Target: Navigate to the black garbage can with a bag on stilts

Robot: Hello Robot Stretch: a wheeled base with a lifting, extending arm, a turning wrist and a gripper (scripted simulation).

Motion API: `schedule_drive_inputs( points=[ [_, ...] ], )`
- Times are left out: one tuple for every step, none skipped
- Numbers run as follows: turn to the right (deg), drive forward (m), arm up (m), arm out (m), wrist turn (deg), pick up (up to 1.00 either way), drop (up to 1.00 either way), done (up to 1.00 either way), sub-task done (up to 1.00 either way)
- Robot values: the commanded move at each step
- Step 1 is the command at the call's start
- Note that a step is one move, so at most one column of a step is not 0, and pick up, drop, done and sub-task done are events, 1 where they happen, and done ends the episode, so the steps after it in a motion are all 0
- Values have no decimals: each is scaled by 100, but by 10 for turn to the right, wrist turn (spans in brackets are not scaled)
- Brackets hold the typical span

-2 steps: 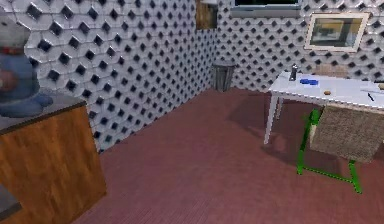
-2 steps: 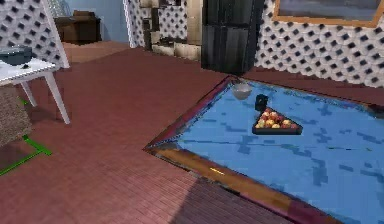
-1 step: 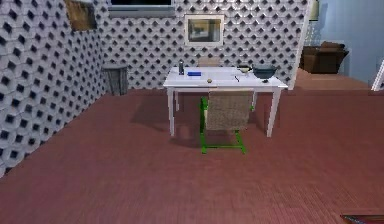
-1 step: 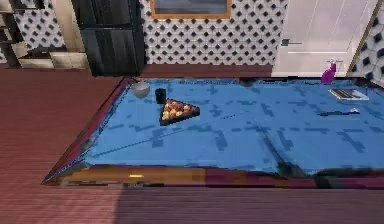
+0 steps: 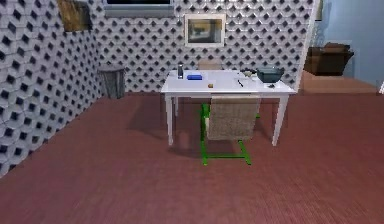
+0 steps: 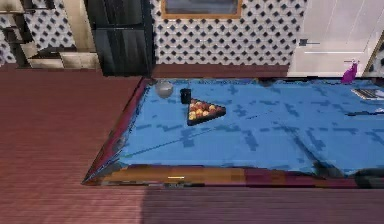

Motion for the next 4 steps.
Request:
schedule_drive_inputs(
  points=[
    [120, 0, 0, 0, 0, 0, 0, 0, 0],
    [0, 75, 0, 0, 0, 0, 0, 0, 0],
    [120, 0, 0, 0, 0, 0, 0, 0, 0],
    [0, 30, 0, 0, 0, 0, 0, 0, 0]
  ],
)
